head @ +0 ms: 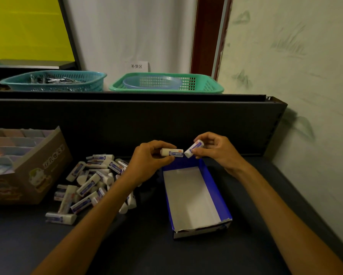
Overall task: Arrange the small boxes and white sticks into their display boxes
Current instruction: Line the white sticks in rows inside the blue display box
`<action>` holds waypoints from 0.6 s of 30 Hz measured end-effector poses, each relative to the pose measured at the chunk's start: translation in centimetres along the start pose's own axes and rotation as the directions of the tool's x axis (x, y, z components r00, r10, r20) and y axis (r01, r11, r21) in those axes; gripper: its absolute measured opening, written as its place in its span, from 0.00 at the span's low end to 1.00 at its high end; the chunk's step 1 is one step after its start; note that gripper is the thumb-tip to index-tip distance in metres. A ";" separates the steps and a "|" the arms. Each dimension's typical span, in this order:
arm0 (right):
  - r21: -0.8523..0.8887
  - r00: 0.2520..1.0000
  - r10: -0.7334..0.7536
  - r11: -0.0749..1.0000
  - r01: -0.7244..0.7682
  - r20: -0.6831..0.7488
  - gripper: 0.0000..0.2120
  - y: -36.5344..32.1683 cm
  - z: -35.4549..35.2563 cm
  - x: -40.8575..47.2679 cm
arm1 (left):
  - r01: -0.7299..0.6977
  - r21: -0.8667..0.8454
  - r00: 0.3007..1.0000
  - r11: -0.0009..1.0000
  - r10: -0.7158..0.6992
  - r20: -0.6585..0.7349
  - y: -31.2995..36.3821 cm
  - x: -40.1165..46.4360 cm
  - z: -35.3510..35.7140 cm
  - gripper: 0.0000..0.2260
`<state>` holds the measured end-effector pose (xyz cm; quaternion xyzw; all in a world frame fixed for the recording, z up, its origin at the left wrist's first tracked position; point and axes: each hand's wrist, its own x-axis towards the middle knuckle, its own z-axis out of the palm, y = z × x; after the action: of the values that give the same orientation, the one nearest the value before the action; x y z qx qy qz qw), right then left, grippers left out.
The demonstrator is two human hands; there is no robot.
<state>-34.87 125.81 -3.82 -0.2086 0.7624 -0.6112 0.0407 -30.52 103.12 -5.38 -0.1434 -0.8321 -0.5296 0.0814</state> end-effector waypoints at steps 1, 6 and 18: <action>0.015 1.000 0.006 1.000 -0.006 0.010 0.12 0.0 -0.2 -0.1 | -0.011 0.025 1.000 1.000 0.011 0.000 -0.1 -0.1 0.0 0.13; -0.042 0.996 0.059 0.998 -0.056 0.063 0.14 0.2 -0.7 -0.5 | -0.054 0.163 0.998 0.985 0.059 -0.021 -0.4 -0.3 0.3 0.14; -0.224 0.996 -0.067 0.971 0.079 0.060 0.13 0.4 -0.8 -0.4 | -0.084 0.227 0.993 0.970 0.101 -0.065 -0.3 -0.2 0.6 0.13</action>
<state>-34.90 126.78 -4.04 -0.2558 0.8176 -0.5157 0.0141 -30.42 103.56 -5.95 -0.1520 -0.8752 -0.4330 0.1532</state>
